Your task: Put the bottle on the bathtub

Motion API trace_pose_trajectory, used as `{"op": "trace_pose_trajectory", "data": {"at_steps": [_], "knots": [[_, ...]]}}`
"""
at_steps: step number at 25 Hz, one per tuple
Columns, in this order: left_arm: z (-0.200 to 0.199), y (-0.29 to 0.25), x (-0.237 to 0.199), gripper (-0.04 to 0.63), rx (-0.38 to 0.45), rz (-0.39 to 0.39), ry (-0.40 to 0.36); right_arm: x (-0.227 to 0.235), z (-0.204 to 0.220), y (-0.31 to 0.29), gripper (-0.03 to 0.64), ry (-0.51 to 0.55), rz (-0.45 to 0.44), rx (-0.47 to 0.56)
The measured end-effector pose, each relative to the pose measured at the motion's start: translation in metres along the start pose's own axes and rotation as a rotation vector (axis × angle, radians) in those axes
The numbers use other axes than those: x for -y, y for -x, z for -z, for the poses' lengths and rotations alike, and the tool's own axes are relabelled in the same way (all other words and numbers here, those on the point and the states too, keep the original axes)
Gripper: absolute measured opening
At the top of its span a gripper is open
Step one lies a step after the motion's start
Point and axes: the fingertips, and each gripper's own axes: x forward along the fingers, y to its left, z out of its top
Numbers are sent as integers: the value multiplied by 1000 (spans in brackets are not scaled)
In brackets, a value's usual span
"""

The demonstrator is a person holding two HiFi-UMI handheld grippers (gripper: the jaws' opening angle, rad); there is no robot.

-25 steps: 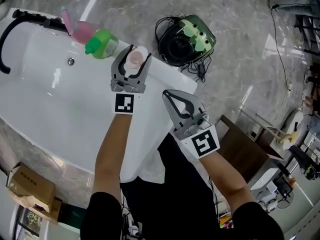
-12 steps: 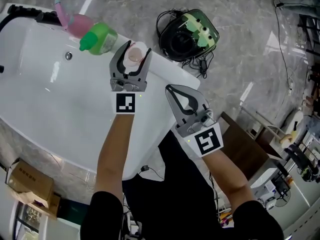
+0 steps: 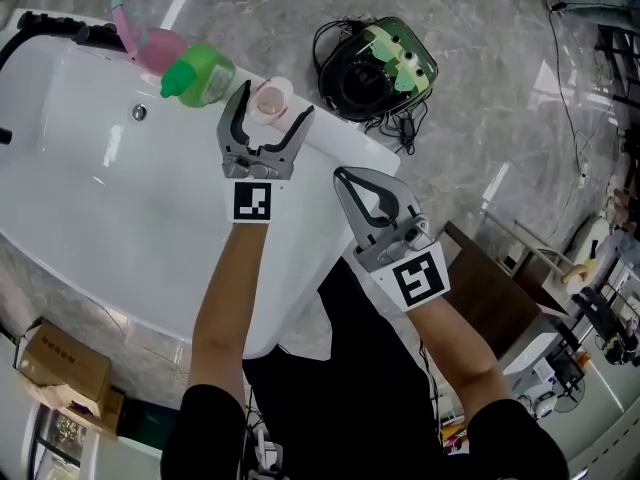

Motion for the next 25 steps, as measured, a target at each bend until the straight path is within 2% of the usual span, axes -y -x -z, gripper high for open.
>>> {"op": "trace_pose_trajectory", "data": {"at_steps": [2, 6, 10, 13, 14, 15, 18, 20, 23, 25], "knots": [[0, 5, 0, 425, 5, -25, 24, -3, 0, 1, 14, 0, -4, -3], [6, 27, 0, 430, -37, -72, 55, -9, -7, 5, 13, 17, -12, -1], [8, 61, -3, 428, -72, -113, 47, -18, -21, 10, 14, 45, -8, 10], [-13, 101, -2, 421, -93, -112, 16, -25, -35, 17, 13, 49, 23, 19], [-27, 115, -1, 361, -99, -105, -5, -28, -44, 19, 13, 52, 35, 30], [-44, 130, 0, 234, -103, -97, -29, -34, -55, 22, 13, 59, 45, 44], [-107, 172, -1, 76, -103, -68, -74, -57, -97, 33, 13, 107, 71, 83], [-148, 191, -3, 12, -117, -16, -65, -70, -131, 45, 12, 138, 111, 112], [-213, 215, 5, 8, -77, 127, -67, -96, -172, 73, 12, 124, 204, 117], [-253, 249, 13, 6, -54, 185, -73, -126, -197, 99, 13, 74, 246, 110]]}}
